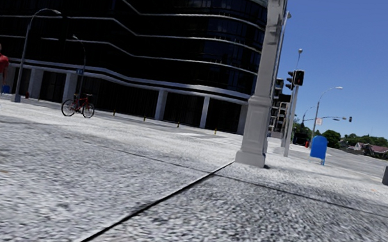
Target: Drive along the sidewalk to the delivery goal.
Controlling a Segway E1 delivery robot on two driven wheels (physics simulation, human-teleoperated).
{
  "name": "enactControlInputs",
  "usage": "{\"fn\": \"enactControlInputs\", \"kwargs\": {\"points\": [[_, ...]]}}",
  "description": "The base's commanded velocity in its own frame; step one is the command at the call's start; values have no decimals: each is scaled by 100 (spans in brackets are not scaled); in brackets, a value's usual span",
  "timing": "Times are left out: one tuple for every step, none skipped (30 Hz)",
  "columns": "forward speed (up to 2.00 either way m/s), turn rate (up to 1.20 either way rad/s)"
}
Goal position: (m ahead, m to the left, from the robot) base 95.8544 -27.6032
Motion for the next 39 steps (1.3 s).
{"fn": "enactControlInputs", "kwargs": {"points": [[191,0],[191,0],[191,0],[191,0],[191,0],[191,0],[191,0],[191,0],[191,0],[191,0],[191,0],[191,0],[191,0],[191,0],[191,0],[191,0],[191,0],[191,0],[191,0],[191,0],[191,0],[191,0],[191,0],[191,0],[191,0],[191,0],[191,0],[191,0],[191,0],[191,0],[191,0],[191,0],[191,0],[191,0],[191,0],[191,0],[191,0],[191,0],[191,0]]}}
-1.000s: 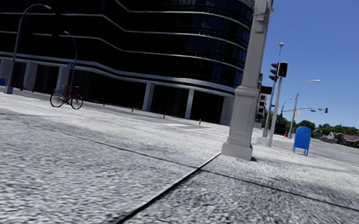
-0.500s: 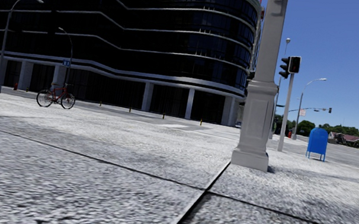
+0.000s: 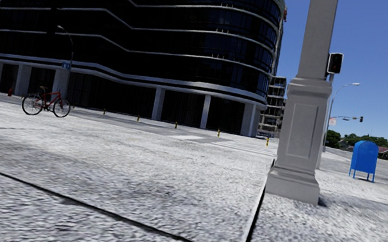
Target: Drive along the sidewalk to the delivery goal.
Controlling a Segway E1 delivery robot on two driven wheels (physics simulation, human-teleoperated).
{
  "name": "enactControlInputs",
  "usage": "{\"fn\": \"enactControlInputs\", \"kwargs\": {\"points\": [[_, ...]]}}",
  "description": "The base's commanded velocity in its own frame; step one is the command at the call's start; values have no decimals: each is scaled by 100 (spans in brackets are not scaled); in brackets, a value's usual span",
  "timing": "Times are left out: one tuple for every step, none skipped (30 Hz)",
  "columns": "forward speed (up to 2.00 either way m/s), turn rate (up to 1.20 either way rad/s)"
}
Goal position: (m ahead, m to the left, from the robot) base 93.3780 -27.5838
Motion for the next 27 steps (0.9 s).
{"fn": "enactControlInputs", "kwargs": {"points": [[191,0],[191,0],[191,0],[191,0],[191,0],[191,0],[191,0],[191,0],[191,0],[191,0],[191,0],[191,0],[191,0],[191,0],[191,0],[191,0],[191,0],[191,0],[191,0],[191,0],[191,0],[191,0],[191,0],[191,0],[191,0],[191,0],[191,0]]}}
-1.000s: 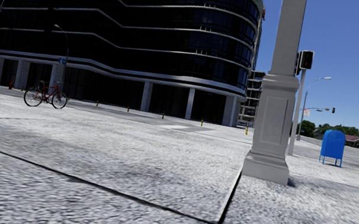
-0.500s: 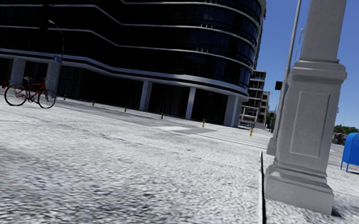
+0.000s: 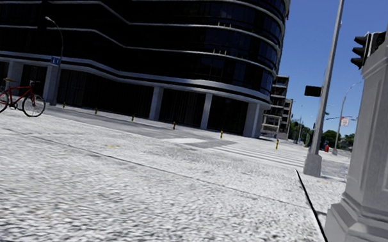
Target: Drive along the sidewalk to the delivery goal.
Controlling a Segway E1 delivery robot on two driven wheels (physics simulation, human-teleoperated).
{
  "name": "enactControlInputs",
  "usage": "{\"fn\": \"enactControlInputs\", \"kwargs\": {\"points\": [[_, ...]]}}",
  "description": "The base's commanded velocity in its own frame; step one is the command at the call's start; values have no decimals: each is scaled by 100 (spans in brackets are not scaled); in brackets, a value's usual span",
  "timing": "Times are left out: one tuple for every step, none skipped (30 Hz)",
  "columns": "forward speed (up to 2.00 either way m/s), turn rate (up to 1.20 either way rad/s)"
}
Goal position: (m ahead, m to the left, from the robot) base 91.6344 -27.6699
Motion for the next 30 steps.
{"fn": "enactControlInputs", "kwargs": {"points": [[191,0],[191,0],[191,0],[191,0],[191,0],[191,0],[191,0],[191,0],[191,0],[191,0],[191,0],[191,0],[191,0],[191,0],[191,0],[191,0],[191,0],[191,0],[191,0],[191,0],[191,0],[191,0],[191,0],[191,0],[191,0],[191,0],[191,0],[191,0],[191,0],[191,0]]}}
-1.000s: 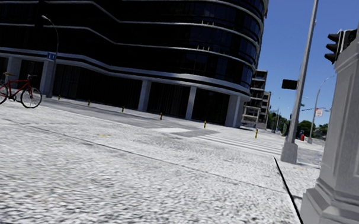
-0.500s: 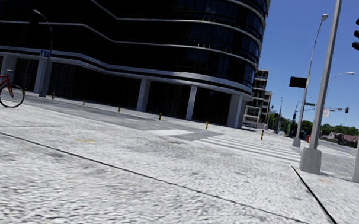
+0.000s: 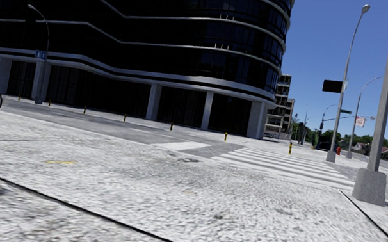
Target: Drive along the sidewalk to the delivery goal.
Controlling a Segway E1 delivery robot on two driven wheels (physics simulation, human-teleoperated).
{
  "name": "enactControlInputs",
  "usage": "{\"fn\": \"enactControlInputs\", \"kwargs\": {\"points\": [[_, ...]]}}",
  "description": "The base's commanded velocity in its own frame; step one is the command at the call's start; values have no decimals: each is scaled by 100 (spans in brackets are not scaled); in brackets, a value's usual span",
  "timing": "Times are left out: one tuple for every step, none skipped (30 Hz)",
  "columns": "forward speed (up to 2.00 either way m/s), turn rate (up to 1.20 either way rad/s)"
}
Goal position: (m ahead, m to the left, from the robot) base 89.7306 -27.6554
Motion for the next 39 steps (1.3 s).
{"fn": "enactControlInputs", "kwargs": {"points": [[191,0],[191,-3],[191,-3],[191,-10],[191,-13],[191,-17],[191,-22],[191,-22],[191,-28],[191,-31],[191,-32],[191,-32],[191,-32],[191,-32],[191,-32],[191,-33],[191,-33],[191,-38],[191,-41],[191,-42],[191,-42],[191,-42],[191,-42],[191,-42],[191,-42],[191,-42],[191,-42],[191,-42],[191,-42],[191,-42],[191,-42],[191,-42],[191,-42],[191,-42],[191,-42],[191,-42],[191,-42],[191,-42],[191,-42]]}}
